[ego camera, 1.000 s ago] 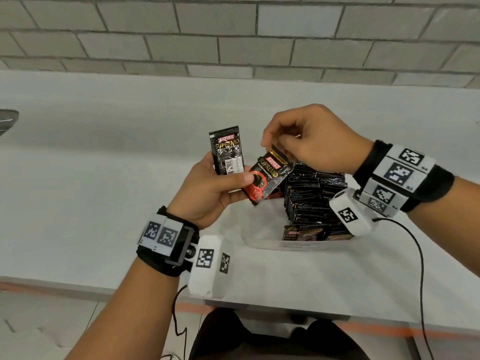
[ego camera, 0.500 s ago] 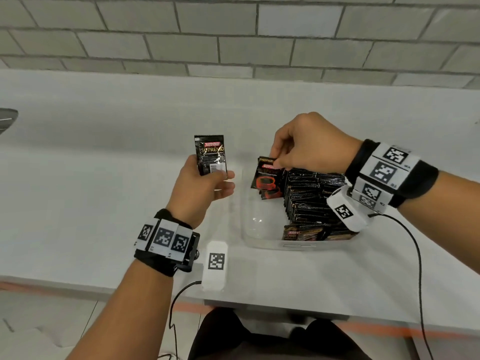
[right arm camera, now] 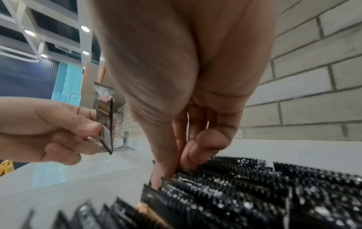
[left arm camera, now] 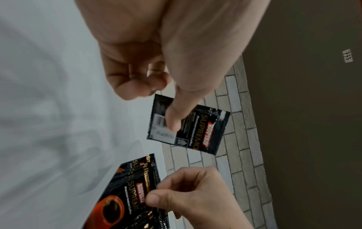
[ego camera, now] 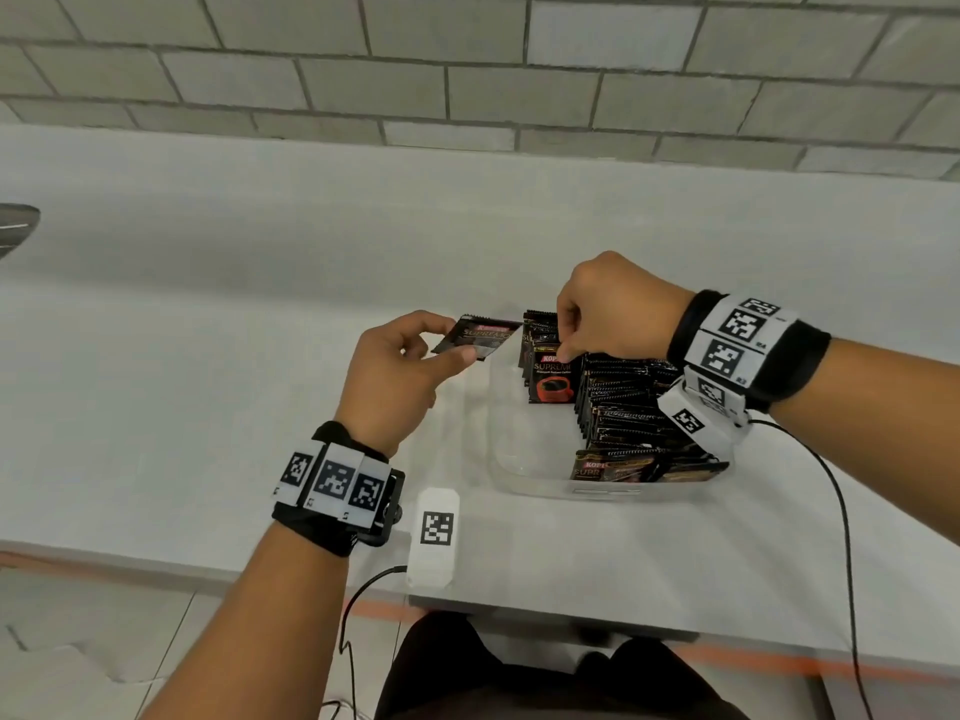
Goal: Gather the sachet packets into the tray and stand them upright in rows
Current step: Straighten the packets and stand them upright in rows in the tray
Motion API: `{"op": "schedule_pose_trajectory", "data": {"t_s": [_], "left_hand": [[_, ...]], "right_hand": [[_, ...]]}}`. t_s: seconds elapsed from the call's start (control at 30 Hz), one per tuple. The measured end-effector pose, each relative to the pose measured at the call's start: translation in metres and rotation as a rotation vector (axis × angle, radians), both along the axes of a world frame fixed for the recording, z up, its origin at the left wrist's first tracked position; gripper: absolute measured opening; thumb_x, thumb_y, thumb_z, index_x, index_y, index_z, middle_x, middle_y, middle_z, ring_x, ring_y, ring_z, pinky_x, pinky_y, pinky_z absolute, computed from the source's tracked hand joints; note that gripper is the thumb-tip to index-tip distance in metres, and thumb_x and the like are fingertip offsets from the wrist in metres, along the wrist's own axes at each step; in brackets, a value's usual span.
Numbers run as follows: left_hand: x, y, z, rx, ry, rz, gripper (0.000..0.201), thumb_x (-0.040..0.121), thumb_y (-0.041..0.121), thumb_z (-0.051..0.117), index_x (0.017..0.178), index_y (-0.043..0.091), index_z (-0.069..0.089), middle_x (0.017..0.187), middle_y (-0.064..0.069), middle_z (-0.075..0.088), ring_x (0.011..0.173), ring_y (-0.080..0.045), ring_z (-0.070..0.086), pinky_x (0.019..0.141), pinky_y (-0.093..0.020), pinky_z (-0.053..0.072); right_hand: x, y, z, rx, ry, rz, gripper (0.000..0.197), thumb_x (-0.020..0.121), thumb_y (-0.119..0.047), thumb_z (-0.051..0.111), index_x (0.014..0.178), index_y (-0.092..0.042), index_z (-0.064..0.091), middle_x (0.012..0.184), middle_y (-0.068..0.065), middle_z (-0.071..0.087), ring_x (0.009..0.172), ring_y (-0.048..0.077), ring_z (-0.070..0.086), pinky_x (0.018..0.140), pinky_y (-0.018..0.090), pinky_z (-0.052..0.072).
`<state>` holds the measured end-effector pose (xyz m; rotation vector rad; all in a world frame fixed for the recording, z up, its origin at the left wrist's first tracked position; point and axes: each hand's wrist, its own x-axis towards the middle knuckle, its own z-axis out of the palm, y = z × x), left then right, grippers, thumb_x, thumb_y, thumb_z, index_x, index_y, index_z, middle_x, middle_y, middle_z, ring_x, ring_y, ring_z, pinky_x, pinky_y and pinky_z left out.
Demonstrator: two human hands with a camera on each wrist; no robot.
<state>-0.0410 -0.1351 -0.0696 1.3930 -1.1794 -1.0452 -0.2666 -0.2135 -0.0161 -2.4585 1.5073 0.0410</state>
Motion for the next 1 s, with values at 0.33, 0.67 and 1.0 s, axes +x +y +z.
{"op": "schedule_pose_trajectory", "data": {"t_s": [0.33,0.67,1.0], "left_hand": [[-0.009,0.004,0.009,-0.061,0.155,-0.139,0.028,0.096,-0.002,0.05,0.102,0.004,0.077,0.105,-0.012,0.077,0.082,-0.025,0.069,0.082,-0.039,0.059],[-0.024,0.005,0.022,-0.195,0.195,-0.17,0.055,0.081,-0.008,0.077,0.124,0.016,0.054,0.094,-0.024,0.066,0.078,-0.033,0.073,0.072,-0.049,0.063],[-0.017,0.006,0.01,-0.029,-0.154,-0.31,0.032,0.074,0.011,0.089,0.099,0.013,0.071,0.093,-0.002,0.076,0.084,-0.02,0.073,0.076,-0.025,0.059]], "right_hand": [[-0.01,0.001,0.019,-0.04,-0.189,-0.083,0.015,0.082,-0.036,0.08,0.085,-0.023,0.075,0.074,-0.007,0.066,0.074,0.011,0.063,0.061,0.022,0.043],[-0.004,0.029,0.036,0.339,-0.566,-0.021,0.047,0.081,-0.023,0.084,0.122,-0.02,0.061,0.087,0.008,0.077,0.07,0.023,0.072,0.066,0.036,0.062],[-0.012,0.024,0.041,0.173,-0.935,-0.045,0.024,0.077,-0.006,0.085,0.098,-0.01,0.076,0.081,0.008,0.074,0.069,0.016,0.068,0.066,0.029,0.061]]}}
